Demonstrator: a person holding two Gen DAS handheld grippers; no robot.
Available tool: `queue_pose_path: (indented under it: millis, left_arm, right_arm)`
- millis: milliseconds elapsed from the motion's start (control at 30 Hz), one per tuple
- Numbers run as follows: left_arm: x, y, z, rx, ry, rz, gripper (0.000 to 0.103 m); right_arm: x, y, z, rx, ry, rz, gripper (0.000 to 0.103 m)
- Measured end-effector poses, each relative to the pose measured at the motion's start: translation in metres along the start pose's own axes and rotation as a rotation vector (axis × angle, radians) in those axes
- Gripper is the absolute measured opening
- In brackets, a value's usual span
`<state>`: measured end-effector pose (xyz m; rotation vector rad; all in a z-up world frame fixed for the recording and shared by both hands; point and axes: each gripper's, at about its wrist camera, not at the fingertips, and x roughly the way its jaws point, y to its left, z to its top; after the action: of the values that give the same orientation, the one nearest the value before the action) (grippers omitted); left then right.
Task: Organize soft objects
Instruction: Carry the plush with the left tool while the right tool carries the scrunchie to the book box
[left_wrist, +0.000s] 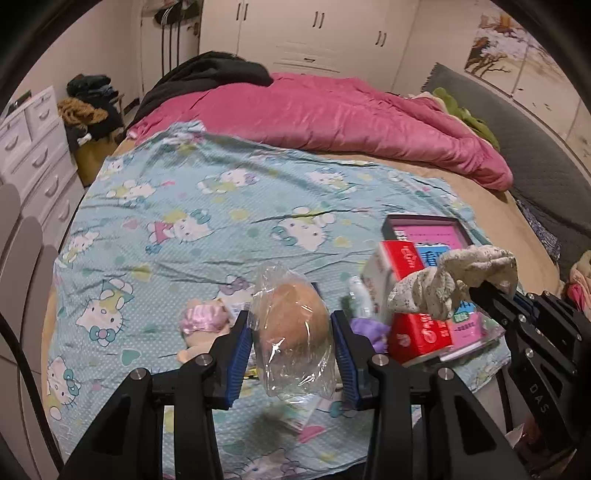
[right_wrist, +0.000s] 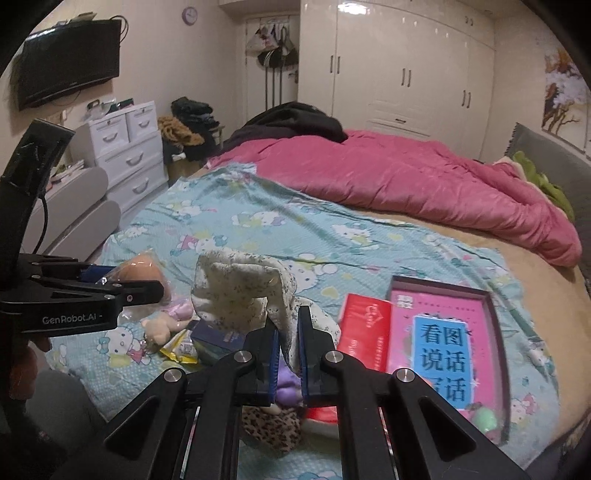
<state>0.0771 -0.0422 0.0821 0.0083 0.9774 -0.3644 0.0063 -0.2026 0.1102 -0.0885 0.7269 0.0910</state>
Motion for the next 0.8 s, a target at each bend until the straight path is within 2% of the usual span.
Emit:
queue_pose_path:
  millis: [367, 800]
  left_arm:
    - [-0.018, -0.053, -0.005, 0.081, -0.014, -0.059, 0.043]
    - [-0.010, -0.123, -0.008, 0.161, 0.026, -0.158, 0.043]
  right_arm:
    - [-0.046, -0.037, -0.011, 0.063, -0.045, -0.059, 0.009]
    - [-0.087, -0.101, -0.039, 0.170, -0.065, -0.161, 0.008]
